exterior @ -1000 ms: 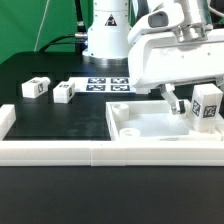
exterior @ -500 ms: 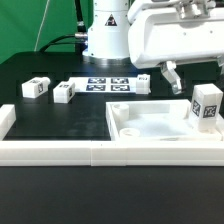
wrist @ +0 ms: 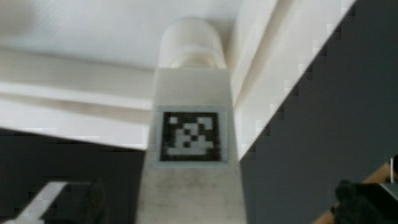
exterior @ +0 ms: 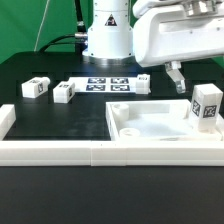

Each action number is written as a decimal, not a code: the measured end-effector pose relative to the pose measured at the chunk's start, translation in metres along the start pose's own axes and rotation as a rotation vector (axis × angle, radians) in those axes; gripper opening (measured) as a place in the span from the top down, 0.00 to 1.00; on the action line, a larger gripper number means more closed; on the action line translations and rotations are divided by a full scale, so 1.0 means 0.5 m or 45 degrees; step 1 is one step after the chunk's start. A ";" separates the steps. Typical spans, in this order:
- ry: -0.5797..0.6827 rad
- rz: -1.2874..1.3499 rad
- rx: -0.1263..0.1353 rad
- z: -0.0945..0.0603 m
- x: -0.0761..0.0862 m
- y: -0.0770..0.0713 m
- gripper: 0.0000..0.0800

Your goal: Assemble one leg

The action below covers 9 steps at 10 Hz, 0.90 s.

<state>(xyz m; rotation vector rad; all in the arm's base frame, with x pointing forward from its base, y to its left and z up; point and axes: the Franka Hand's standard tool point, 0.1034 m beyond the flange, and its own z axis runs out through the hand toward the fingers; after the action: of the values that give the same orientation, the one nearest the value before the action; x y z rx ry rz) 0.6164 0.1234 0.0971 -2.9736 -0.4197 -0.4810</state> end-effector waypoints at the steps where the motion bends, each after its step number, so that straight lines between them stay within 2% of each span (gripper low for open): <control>1: -0.099 -0.005 0.007 0.000 0.004 0.003 0.19; 2: -0.170 -0.014 0.016 0.002 0.001 0.001 0.19; 3: -0.305 -0.030 0.043 0.003 -0.016 0.000 0.19; 5: -0.497 -0.014 0.083 0.001 -0.015 -0.004 0.19; 8: -0.488 -0.014 0.083 0.007 -0.013 -0.002 0.19; 9: -0.471 -0.021 0.081 0.015 -0.010 0.011 0.19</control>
Offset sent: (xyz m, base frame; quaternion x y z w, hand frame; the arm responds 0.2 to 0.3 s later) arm 0.0017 -0.0154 -0.0085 0.0204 -0.2225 -0.0572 0.9730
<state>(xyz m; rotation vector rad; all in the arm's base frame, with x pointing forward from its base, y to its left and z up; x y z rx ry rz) 0.6154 0.1179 0.0881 -2.9956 -0.4788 0.0861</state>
